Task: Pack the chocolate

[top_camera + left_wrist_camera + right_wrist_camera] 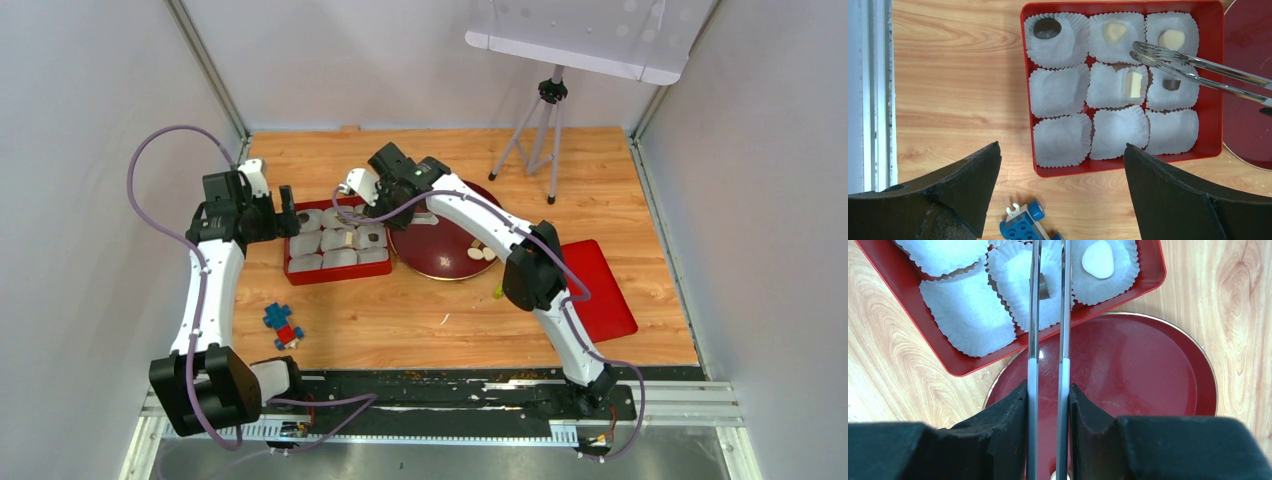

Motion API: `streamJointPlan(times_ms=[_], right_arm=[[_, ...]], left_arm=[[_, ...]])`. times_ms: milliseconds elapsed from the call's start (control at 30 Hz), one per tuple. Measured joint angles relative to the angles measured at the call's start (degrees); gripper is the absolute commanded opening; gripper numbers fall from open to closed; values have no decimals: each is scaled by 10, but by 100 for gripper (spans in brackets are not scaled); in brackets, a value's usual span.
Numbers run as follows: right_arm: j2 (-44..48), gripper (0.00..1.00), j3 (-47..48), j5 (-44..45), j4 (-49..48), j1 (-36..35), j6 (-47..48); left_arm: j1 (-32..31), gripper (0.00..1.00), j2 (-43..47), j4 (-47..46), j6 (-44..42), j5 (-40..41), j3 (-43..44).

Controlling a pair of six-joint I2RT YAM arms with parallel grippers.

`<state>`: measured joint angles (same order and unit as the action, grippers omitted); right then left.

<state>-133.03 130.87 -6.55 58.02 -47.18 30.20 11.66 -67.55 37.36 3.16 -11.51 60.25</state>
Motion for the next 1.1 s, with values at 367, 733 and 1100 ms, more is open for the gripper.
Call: streamJointPlan(times_ms=[367,733,1100], right_arm=[[92,30,-74,1,3,11,12],[315,38,-285,-1,37,145,39],[349,46,-376,24,76,278,46]], left_arm=[[0,100,-11,-5,0,-12,0],[0,100,-27,-17,0,-46,0],[0,100,-32,-21,0,-60,0]])
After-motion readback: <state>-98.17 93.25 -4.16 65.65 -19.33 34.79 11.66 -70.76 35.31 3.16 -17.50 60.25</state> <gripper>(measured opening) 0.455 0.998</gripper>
